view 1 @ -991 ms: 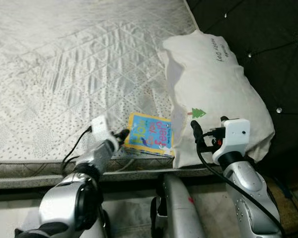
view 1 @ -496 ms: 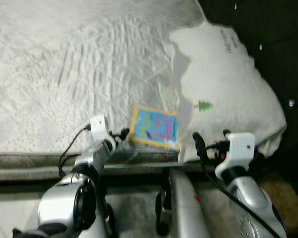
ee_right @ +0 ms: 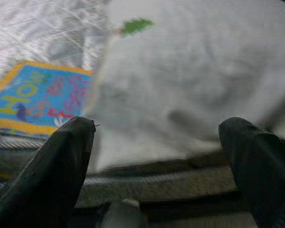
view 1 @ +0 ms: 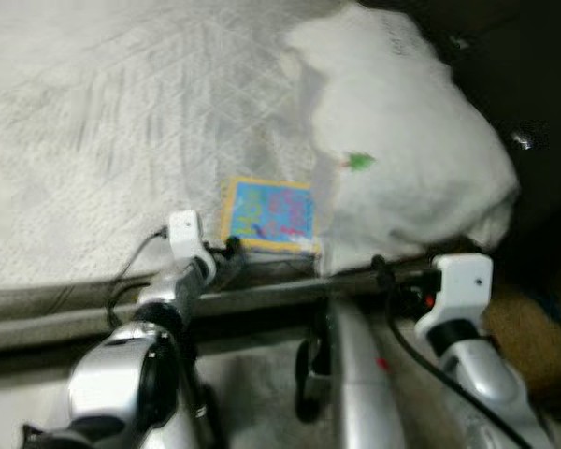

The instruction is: Clean up the room

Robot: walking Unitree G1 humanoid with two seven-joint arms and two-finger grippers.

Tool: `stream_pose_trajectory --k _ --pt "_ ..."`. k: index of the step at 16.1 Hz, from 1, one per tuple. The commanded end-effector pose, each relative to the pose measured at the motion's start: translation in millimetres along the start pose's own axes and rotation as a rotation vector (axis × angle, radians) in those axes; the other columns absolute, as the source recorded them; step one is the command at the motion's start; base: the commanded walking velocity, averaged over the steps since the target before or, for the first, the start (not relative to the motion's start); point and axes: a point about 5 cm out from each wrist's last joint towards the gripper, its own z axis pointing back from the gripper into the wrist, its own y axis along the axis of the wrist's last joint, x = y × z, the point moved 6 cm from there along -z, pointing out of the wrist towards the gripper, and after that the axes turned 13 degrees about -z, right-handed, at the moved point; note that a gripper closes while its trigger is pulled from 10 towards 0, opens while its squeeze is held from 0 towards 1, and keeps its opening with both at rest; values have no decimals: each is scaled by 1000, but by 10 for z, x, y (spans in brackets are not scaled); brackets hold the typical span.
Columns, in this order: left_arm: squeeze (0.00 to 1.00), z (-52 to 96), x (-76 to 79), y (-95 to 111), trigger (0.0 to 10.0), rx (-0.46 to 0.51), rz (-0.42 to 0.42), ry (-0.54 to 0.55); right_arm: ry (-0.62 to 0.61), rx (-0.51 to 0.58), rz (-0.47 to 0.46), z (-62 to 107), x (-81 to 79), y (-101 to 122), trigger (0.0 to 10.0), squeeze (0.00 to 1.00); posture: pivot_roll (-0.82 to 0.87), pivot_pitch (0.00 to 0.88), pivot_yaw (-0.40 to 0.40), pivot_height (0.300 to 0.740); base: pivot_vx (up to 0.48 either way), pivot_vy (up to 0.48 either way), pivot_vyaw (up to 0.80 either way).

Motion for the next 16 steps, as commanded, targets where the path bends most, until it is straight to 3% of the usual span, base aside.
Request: stream_pose_trajectory --k 1,4,7,10,14,16 --pt "0 -9 182 -117 10000 -32 13 -43 -16 -2 11 -4 33 15 10000 0 -238 234 -62 537 0 0 0" --pt "0 -5 68 -3 10000 38 48 65 -16 -1 10 -35 33 10 10000 0 -229 224 -61 537 0 0 0" --pt "0 30 91 135 10000 154 125 134 -13 4 6 -66 23 11 10000 0 -218 217 -58 537 0 0 0" --pt "0 73 92 245 10000 235 137 159 -10 8 4 -101 13 11 10000 0 -207 210 -57 537 0 0 0" --pt "0 118 -42 175 10000 201 152 255 -6 14 2 -146 3 10 10000 0 -194 198 -51 537 0 0 0" --pt "0 113 -33 74 10000 157 187 239 -4 18 0 -167 -4 9 10000 0 -189 194 -49 537 0 0 0"
